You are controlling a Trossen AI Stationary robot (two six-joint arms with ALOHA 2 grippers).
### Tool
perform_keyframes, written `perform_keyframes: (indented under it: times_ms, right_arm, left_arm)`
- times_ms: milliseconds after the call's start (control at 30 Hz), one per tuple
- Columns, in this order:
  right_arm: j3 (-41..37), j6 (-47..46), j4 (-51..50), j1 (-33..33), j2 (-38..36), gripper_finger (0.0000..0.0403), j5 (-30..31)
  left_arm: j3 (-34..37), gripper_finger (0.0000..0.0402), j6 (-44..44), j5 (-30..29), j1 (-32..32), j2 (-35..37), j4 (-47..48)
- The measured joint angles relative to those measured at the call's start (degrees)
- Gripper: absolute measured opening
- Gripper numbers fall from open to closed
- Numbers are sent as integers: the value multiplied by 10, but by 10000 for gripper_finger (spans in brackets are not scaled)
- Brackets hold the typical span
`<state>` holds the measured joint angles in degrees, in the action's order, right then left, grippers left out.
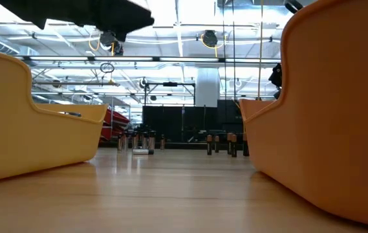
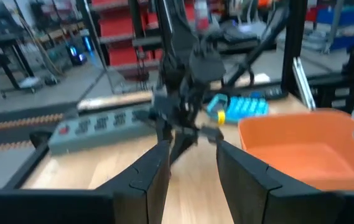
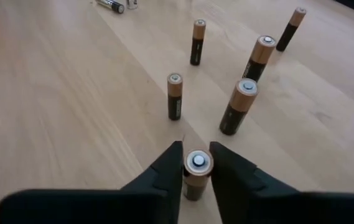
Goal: Sort batteries
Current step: Put the black battery into the orange bin
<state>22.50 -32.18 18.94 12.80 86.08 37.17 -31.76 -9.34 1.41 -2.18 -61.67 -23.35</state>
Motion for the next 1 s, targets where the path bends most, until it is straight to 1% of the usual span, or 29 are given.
perform_keyframes:
  times_ms: [67,133,233,367,433,500,600,700,867,1000]
  right_arm:
    - [0,1,0,-4,0,41,-2]
    - [0,1,0,-9,0,32,-11]
    - [0,1,-1,-11,0,32,-13]
    - [0,1,0,-11,0,32,-11]
    - [0,2,0,-11,-1,32,-11]
    - [0,3,-2,-11,-4,32,-13]
    - [2,13,-16,-11,-15,32,-17]
    - [22,24,-45,-11,-38,32,-17]
    - [74,45,-132,4,-77,32,-19]
    - [119,78,-149,36,-97,32,-68]
  left_arm:
    - [-6,144,0,1,5,0,-16]
    - [-11,144,0,3,10,0,-25]
    - [-14,144,0,-4,11,0,-28]
    - [-14,144,0,-48,11,0,-9]
    - [-14,144,0,-58,11,0,3]
    - [-14,144,3,-61,11,0,4]
    - [-14,144,31,-60,10,-1,3]
    - [-14,144,35,-53,10,-1,2]
    - [-14,144,43,-47,10,-1,10]
    - [-14,144,46,-42,10,-1,31]
